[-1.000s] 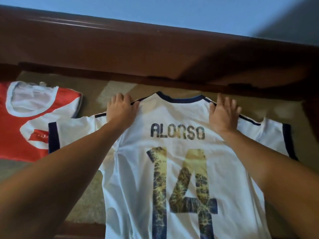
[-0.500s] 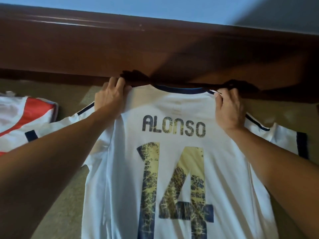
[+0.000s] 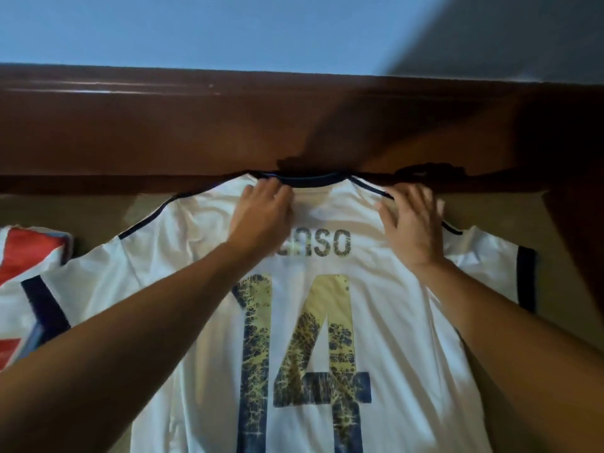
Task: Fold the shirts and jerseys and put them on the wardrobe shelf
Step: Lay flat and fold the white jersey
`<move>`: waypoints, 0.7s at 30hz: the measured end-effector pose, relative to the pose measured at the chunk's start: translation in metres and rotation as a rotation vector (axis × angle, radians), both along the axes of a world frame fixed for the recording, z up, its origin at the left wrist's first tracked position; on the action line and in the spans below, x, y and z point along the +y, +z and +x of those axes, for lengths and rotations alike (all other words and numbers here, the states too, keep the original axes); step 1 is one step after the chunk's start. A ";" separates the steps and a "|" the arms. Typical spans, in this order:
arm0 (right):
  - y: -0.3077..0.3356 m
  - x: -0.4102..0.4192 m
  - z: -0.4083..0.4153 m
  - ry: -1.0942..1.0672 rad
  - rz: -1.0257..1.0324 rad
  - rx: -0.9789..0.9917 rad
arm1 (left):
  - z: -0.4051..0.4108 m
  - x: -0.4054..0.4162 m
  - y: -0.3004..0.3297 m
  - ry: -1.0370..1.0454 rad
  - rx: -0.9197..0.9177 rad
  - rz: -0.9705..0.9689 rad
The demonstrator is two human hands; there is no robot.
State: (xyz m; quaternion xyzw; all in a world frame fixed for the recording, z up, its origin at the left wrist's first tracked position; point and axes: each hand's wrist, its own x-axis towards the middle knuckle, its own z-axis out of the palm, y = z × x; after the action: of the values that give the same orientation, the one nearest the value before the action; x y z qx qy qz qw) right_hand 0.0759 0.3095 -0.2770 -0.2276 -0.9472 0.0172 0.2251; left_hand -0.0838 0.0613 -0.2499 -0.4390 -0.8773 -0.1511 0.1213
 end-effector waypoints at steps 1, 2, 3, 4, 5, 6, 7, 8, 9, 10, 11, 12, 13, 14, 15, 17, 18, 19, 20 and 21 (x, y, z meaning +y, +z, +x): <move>0.002 0.006 0.012 0.005 -0.009 -0.004 | 0.018 0.024 0.001 -0.115 -0.071 0.028; 0.004 0.014 0.025 -0.001 -0.015 -0.009 | 0.034 0.049 0.001 -0.197 -0.120 0.037; 0.006 0.023 0.037 -0.020 -0.018 -0.022 | 0.048 0.071 0.001 -0.250 -0.151 0.031; 0.008 0.032 0.049 -0.048 -0.026 -0.043 | 0.060 0.091 0.001 -0.282 -0.169 0.022; 0.010 0.043 0.060 -0.084 -0.039 -0.067 | 0.070 0.108 0.001 -0.307 -0.177 0.018; 0.011 0.054 0.071 -0.125 -0.051 -0.091 | 0.077 0.124 0.000 -0.328 -0.175 0.021; 0.012 0.065 0.082 -0.169 -0.057 -0.110 | 0.083 0.137 0.000 -0.344 -0.165 0.029; 0.013 0.075 0.091 -0.213 -0.058 -0.131 | 0.087 0.149 -0.001 -0.346 -0.151 0.026; 0.013 0.084 0.099 -0.254 -0.055 -0.158 | 0.090 0.161 -0.002 -0.335 -0.133 0.009; 0.012 0.092 0.106 -0.283 -0.056 -0.186 | 0.092 0.171 -0.001 -0.306 -0.115 -0.010; 0.011 0.098 0.111 -0.297 -0.063 -0.197 | 0.092 0.180 -0.001 -0.259 -0.111 -0.024; 0.009 0.104 0.117 -0.301 -0.068 -0.190 | 0.093 0.188 0.001 -0.206 -0.127 -0.036; 0.006 0.108 0.121 -0.298 -0.060 -0.182 | 0.092 0.196 0.002 -0.157 -0.158 -0.060; 0.002 0.111 0.125 -0.285 -0.036 -0.187 | 0.091 0.202 0.002 -0.120 -0.190 -0.097; -0.002 0.113 0.130 -0.267 -0.002 -0.197 | 0.090 0.207 0.002 -0.101 -0.216 -0.136; -0.008 0.117 0.135 -0.239 0.039 -0.157 | 0.089 0.215 0.000 -0.098 -0.238 -0.183; -0.008 0.119 0.137 -0.237 0.029 -0.105 | 0.089 0.217 -0.001 -0.098 -0.230 -0.186; -0.009 0.122 0.137 -0.242 0.017 -0.067 | 0.089 0.219 -0.002 -0.091 -0.222 -0.178; -0.009 0.126 0.136 -0.249 0.011 -0.055 | 0.088 0.221 -0.002 -0.081 -0.212 -0.162; -0.009 0.129 0.135 -0.251 0.004 -0.055 | 0.088 0.222 -0.003 -0.073 -0.207 -0.149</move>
State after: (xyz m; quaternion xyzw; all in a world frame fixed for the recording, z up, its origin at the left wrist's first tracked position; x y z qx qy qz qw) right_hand 0.2111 0.4390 -0.2864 -0.3443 -0.9171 -0.0194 0.2000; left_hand 0.0045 0.2836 -0.2531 -0.4604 -0.8774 -0.1343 -0.0084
